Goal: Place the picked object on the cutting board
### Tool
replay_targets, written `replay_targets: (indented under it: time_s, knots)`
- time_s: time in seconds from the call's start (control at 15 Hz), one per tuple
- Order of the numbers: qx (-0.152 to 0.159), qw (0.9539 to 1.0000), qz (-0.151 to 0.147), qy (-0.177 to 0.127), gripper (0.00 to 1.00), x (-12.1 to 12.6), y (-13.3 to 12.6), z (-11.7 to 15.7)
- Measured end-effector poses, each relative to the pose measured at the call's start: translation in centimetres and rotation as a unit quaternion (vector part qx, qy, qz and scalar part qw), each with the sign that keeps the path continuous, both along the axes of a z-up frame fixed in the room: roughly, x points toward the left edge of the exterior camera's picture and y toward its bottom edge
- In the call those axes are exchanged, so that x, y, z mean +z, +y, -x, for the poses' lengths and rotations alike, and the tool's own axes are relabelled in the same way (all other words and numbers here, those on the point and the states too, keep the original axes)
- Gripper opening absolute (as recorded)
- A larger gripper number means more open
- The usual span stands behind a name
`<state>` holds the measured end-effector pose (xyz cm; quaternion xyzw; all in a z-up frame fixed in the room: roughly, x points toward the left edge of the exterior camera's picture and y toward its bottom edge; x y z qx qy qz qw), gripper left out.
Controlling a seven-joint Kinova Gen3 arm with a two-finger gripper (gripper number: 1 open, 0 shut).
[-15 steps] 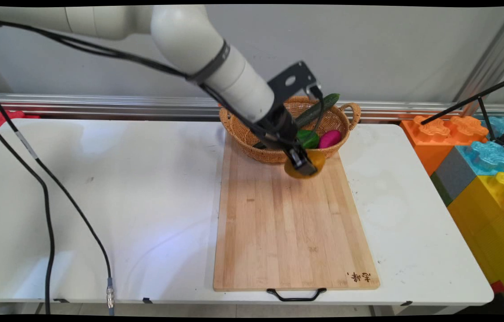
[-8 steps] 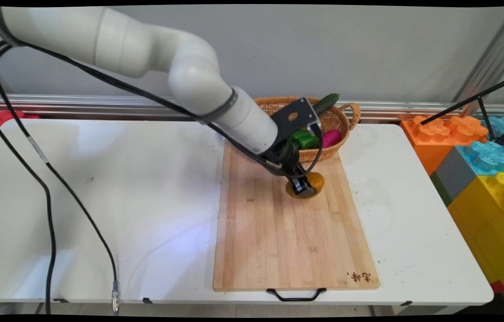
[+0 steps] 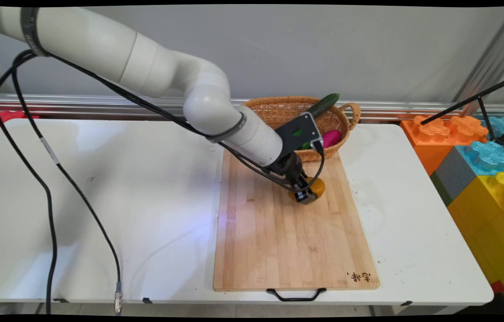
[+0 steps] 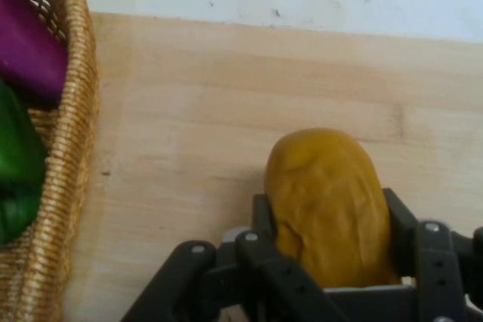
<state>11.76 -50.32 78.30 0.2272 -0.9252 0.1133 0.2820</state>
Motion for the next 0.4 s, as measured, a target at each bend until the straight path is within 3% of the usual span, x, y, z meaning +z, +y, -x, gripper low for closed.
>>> replay_targets:
  time_s: [0.13, 0.2, 0.4]
  knots:
    - [-0.003, 1.0, 0.004, -0.004, 0.0, -0.54, -0.14, 0.09]
    - [-0.004, 1.0, 0.005, -0.006, 1.0, -0.75, -0.18, 0.09]
    - [-0.007, 0.9999, 0.005, -0.013, 1.0, -1.12, -0.27, 0.1]
